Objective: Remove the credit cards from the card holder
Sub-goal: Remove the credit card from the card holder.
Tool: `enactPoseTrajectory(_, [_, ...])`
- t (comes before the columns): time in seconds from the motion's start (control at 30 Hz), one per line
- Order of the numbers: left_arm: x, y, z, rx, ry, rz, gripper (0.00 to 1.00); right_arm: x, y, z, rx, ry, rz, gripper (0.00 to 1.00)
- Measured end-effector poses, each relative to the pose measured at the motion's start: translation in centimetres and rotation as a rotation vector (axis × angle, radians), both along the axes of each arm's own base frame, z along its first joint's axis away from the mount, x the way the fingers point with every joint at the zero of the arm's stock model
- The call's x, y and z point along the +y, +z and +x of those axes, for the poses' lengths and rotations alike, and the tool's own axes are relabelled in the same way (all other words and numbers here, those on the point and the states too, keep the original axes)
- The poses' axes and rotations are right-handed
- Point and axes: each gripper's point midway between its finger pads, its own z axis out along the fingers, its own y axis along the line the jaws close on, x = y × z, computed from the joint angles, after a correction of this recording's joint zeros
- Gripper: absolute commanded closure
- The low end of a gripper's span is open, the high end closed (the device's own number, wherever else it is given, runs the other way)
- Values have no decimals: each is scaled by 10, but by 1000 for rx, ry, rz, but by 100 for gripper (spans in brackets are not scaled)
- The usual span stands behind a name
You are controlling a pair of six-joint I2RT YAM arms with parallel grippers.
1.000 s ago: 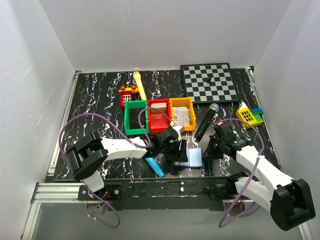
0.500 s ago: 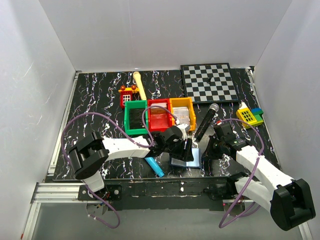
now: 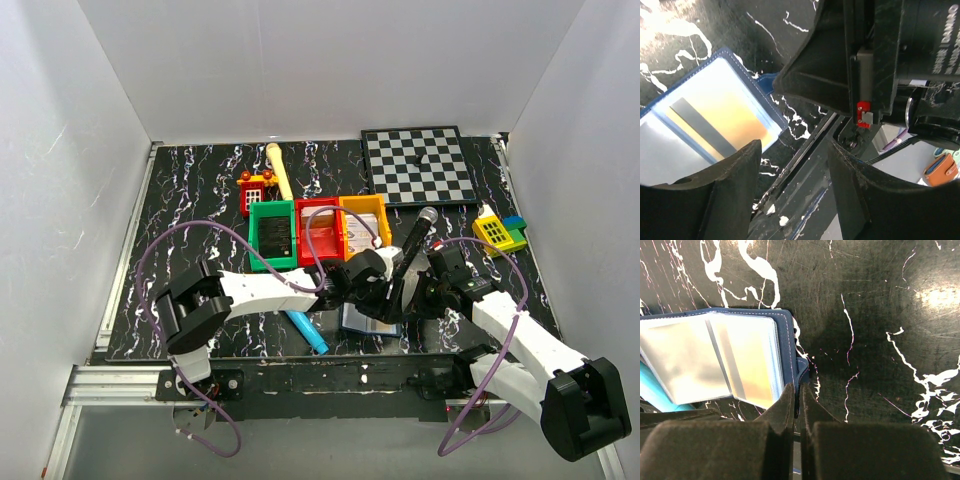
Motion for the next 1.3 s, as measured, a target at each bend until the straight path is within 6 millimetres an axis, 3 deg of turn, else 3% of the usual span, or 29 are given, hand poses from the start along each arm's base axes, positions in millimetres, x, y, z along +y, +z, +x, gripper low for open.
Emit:
enactPoseTrajectory(0.13, [7, -9, 1, -10, 25, 49, 46, 0, 0, 0, 0, 0, 0, 99])
enactPoseTrajectory(0.3, [34, -24, 11, -50, 109, 152, 46, 0, 0, 0, -1, 0, 1, 99])
enactPoseTrajectory(0.4, [48, -25, 18, -89, 155, 194, 44, 0, 0, 0, -1, 0, 1, 99])
enactPoseTrajectory(0.6, [58, -27, 27, -129, 199, 236, 43, 0, 0, 0, 0, 1, 2, 99])
enactPoseTrajectory(0.83, [52, -24, 25, -120, 187, 201, 45, 1, 0, -1, 2, 3, 5, 99])
enactPoseTrajectory(1.07, [35, -5, 19, -119, 130, 111, 41, 1, 0, -1, 2, 4, 6, 99])
enactPoseTrajectory(1.3, [21, -13, 12, -233, 84, 185, 36, 1, 0, -1, 2, 6, 5, 99])
